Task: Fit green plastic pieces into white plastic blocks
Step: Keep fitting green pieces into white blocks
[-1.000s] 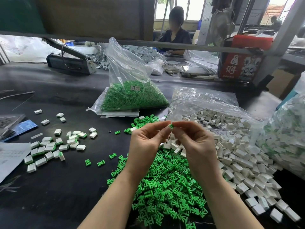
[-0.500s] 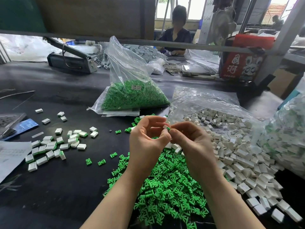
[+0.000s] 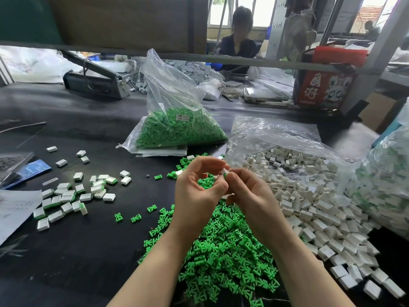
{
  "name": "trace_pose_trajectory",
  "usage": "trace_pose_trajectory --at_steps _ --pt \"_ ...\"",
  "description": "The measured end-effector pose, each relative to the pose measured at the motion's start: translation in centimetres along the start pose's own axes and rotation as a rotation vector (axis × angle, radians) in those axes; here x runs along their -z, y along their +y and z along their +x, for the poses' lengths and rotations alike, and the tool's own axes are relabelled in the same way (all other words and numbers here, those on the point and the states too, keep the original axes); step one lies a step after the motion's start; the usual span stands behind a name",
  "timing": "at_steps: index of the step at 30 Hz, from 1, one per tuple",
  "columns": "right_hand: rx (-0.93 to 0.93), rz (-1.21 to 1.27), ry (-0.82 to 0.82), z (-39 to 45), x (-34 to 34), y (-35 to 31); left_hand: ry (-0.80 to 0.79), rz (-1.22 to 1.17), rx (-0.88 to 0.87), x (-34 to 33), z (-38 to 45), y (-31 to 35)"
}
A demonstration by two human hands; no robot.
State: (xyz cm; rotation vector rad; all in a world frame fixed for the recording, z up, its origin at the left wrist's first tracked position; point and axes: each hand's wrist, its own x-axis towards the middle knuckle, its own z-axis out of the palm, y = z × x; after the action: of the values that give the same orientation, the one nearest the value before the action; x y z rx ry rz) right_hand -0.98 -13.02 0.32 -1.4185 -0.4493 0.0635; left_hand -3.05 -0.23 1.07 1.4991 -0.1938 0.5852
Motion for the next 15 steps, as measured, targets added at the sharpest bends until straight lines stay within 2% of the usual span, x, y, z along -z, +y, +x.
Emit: trace_pose_trajectory --at_steps 3,6,15 --pt "0.049 -0.101 -0.039 -0.1 -0.2 0.2 -0.041 -0.036 -0.002 0.1 0.1 -0.2" --pt "0.055 -0.086 -0.061 0.1 -0.3 0.8 -0.092 -0.082 0.030 0.1 0.1 -0.6" --pt "0.034 -0.128 0.012 0.6 -0.3 1.7 -0.088 -0.189 0.183 -0.5 0.4 -2.2"
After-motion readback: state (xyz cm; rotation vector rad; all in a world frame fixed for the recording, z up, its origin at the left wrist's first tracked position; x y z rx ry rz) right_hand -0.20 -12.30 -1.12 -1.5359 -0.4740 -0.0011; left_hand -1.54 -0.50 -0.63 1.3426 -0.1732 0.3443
